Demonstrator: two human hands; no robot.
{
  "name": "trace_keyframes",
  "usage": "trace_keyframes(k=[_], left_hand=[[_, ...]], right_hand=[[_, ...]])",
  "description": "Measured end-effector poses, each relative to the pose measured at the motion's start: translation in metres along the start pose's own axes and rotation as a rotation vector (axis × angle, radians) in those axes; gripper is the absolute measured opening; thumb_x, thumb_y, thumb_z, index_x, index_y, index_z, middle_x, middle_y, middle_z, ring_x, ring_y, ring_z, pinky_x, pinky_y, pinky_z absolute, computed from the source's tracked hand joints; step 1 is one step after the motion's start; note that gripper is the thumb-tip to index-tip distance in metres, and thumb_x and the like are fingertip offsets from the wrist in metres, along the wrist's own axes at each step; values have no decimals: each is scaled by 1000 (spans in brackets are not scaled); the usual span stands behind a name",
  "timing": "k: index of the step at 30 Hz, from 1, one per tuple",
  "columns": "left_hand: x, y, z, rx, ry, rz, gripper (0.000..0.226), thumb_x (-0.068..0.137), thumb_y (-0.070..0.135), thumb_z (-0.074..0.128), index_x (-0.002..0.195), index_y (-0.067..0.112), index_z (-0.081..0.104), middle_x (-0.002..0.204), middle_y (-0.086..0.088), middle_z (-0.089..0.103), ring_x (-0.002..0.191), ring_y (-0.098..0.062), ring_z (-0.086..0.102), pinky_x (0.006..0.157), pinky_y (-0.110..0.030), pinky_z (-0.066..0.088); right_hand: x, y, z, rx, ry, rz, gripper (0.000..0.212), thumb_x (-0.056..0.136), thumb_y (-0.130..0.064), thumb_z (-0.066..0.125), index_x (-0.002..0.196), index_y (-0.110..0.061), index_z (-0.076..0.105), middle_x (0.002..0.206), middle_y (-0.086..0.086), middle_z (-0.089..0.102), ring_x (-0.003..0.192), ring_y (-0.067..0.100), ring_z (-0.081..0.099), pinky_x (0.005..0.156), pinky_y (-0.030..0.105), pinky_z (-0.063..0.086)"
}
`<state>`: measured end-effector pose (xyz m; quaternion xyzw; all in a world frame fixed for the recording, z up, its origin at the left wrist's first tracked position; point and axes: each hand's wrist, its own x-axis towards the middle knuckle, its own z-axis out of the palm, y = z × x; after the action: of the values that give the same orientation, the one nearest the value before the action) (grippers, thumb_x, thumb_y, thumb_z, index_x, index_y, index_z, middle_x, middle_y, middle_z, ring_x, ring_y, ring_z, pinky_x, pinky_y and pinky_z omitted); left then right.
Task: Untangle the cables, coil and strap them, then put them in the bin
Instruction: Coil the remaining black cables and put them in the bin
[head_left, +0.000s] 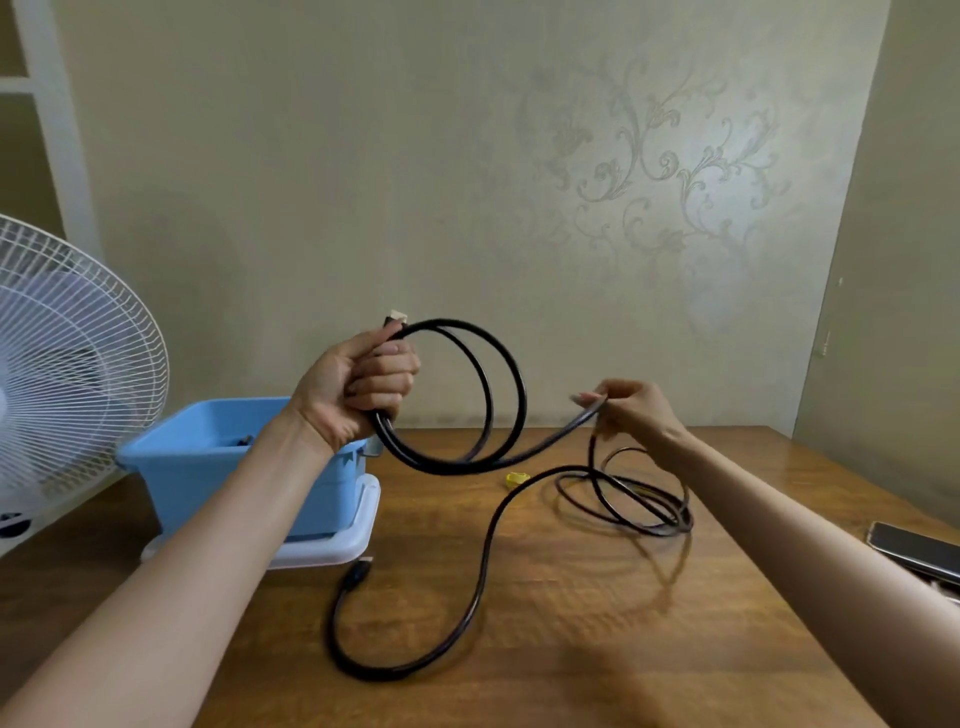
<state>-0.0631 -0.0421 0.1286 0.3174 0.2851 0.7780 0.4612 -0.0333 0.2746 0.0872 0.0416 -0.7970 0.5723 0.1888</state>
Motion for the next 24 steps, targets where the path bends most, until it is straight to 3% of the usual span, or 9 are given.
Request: trace_keyframes(k=[2, 3, 5, 6, 8, 13, 18, 21, 24], left_hand=[[8, -8, -9, -32, 4, -74, 35, 102, 25, 36, 78, 3, 49, 58, -2, 35, 46, -12, 34, 37, -20, 25], [12, -13, -11, -29, 10, -98, 33, 101, 23, 40, 77, 3, 50, 56, -1, 34, 45, -11, 33, 36, -20, 28], [22, -25, -9, 80, 88, -99, 28, 92, 22, 61, 71, 6, 51, 50, 2, 33, 38, -7, 29, 30, -19, 33], [23, -32, -8, 182, 167, -66, 30, 82, 23, 73, 66, 9, 52, 46, 4, 33, 34, -4, 28, 27, -16, 30], [28, -46, 2, 441, 288, 13, 35, 68, 30, 83, 61, 15, 52, 46, 7, 32, 31, 0, 28, 26, -12, 24], [42, -65, 29, 1084, 514, 235, 20, 88, 17, 62, 78, 19, 45, 55, 7, 32, 39, -3, 26, 38, -15, 21], [50, -74, 34, 1708, 718, 460, 8, 95, 10, 51, 101, 15, 53, 69, 13, 47, 59, -2, 45, 54, -13, 35], [49, -72, 38, 1761, 584, 403, 16, 94, 5, 51, 101, 17, 59, 79, 14, 56, 71, 0, 52, 63, -8, 38], [44, -63, 55, 1728, 345, 74, 29, 94, 8, 55, 93, 37, 59, 89, 18, 64, 85, 8, 58, 75, -8, 43]], right_hand=[[-3, -17, 7, 283, -94, -98, 7, 80, 3, 66, 82, -3, 65, 77, 9, 73, 67, 20, 68, 66, 29, 58], [-5, -25, 9, 431, -156, -134, 18, 81, 13, 56, 89, 0, 64, 89, 15, 73, 78, 27, 70, 77, 35, 59], [-10, -40, 10, 598, -285, -197, 35, 78, 14, 39, 101, 4, 62, 104, 23, 69, 92, 35, 68, 88, 39, 55], [-13, -46, 12, 588, -324, -233, 33, 81, 10, 41, 106, 3, 61, 107, 24, 69, 94, 34, 68, 90, 39, 54], [-20, -58, 15, 393, -319, -327, 29, 85, 6, 55, 113, 0, 60, 110, 20, 69, 96, 31, 68, 92, 38, 53], [-30, -67, 26, -223, -147, -636, 40, 91, 10, 51, 126, -10, 51, 134, 7, 57, 120, 13, 58, 102, 34, 48], [-34, -75, 25, -273, -187, -601, 36, 92, 8, 50, 121, -11, 48, 121, 7, 67, 109, 7, 64, 92, 22, 51], [-30, -75, 22, -232, -137, -608, 45, 82, 22, 41, 113, -10, 47, 110, 10, 70, 96, 12, 69, 87, 26, 54], [-25, -69, 22, -379, -142, -667, 51, 78, 25, 35, 117, -6, 44, 123, 15, 64, 101, 14, 68, 89, 24, 54]])
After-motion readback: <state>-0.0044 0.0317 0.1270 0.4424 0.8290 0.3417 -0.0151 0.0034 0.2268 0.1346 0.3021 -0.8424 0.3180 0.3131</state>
